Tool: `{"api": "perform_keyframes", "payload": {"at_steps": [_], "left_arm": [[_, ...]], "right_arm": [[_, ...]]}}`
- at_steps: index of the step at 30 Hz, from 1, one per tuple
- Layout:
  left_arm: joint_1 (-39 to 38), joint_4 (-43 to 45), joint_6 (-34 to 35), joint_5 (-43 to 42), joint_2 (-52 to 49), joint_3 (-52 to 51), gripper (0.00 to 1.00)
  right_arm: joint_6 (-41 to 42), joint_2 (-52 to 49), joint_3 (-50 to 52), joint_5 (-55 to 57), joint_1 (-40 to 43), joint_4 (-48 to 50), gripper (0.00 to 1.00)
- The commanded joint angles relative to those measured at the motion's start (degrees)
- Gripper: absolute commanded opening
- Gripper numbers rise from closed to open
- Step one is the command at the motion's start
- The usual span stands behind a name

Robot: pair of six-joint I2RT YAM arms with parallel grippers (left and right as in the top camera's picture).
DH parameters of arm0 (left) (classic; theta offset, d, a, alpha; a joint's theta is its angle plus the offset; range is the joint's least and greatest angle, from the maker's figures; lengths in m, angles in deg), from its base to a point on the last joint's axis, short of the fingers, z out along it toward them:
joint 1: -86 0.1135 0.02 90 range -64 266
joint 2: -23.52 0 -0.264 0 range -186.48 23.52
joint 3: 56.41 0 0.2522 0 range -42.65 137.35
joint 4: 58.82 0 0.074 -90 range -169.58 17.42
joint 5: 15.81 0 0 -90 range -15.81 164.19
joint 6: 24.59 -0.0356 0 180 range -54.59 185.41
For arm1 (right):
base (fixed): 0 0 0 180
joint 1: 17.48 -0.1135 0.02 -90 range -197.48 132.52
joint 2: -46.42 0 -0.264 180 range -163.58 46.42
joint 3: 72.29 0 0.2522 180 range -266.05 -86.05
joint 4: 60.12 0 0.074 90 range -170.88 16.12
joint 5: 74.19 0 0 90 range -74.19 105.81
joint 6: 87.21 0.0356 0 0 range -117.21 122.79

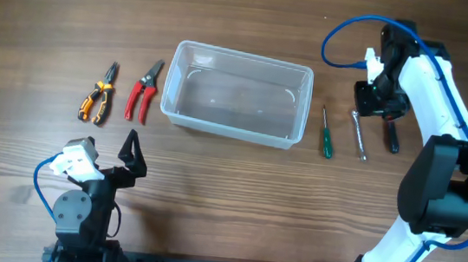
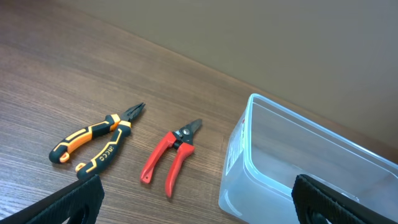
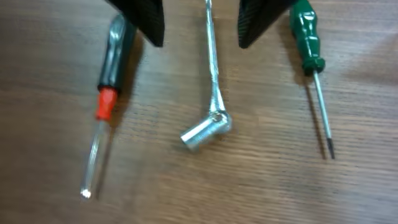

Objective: Pack container
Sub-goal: 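Move the right gripper over the silver socket wrench and grasp it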

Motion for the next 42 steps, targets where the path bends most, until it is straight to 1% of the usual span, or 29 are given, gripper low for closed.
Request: {"api": "perform_keyframes", "payload": {"at_steps": [1,6,13,18,24,25,27,28,29,30,31,32,33,41,42], "left_arm": [[0.48,0.17,0.70,0.55,0.26,-0.17,1.00],[0.48,0.17,0.70,0.55,0.26,-0.17,1.00],[0.48,0.17,0.70,0.55,0.26,-0.17,1.00],[0.48,0.17,0.70,0.55,0.26,-0.17,1.00],[0.48,0.17,0.70,0.55,0.26,-0.17,1.00],[0.48,0.17,0.70,0.55,0.26,-0.17,1.00],[0.48,0.17,0.70,0.55,0.26,-0.17,1.00],[0.48,0.17,0.70,0.55,0.26,-0.17,1.00],[0.48,0.17,0.70,0.55,0.26,-0.17,1.00],[0.48,0.17,0.70,0.55,0.26,-0.17,1.00],[0.48,0.17,0.70,0.55,0.26,-0.17,1.00],[0.48,0.17,0.70,0.55,0.26,-0.17,1.00],[0.48,0.17,0.70,0.55,0.26,-0.17,1.00],[0.48,0.17,0.70,0.55,0.26,-0.17,1.00],[0.48,0.17,0.70,0.55,0.26,-0.17,1.00]], "right_arm": [[-2.93,0.13,3.91,-3.19,-0.13,1.77,0.40],[-2.93,0.13,7.85,-3.13,-0.13,4.11,0.40],[-2.82,-0.17,9.01,-2.97,0.33,4.92,0.39],[-2.75,-0.17,13.03,-2.97,1.51,8.11,0.39],[-2.71,-0.17,14.40,-2.97,2.36,10.32,0.38],[-2.69,-0.17,14.45,-3.02,2.49,10.43,0.35],[-2.71,-0.17,14.47,-3.06,2.49,10.51,0.32],[-2.73,-0.17,14.64,-3.23,2.49,10.60,0.28],[-2.71,-0.17,14.71,-3.23,2.47,10.58,0.20],[-2.71,-0.17,14.71,-3.37,2.49,10.58,0.14],[-2.71,-0.17,14.71,-3.50,2.49,10.60,0.13],[-2.75,-0.17,14.71,-4.13,2.47,10.67,0.07],[-2.75,-0.17,14.71,-4.35,2.47,10.78,0.04],[-2.73,-0.17,14.71,-4.31,2.43,11.15,0.05],[-2.54,-0.17,14.71,-4.31,2.43,11.08,0.12]]}}
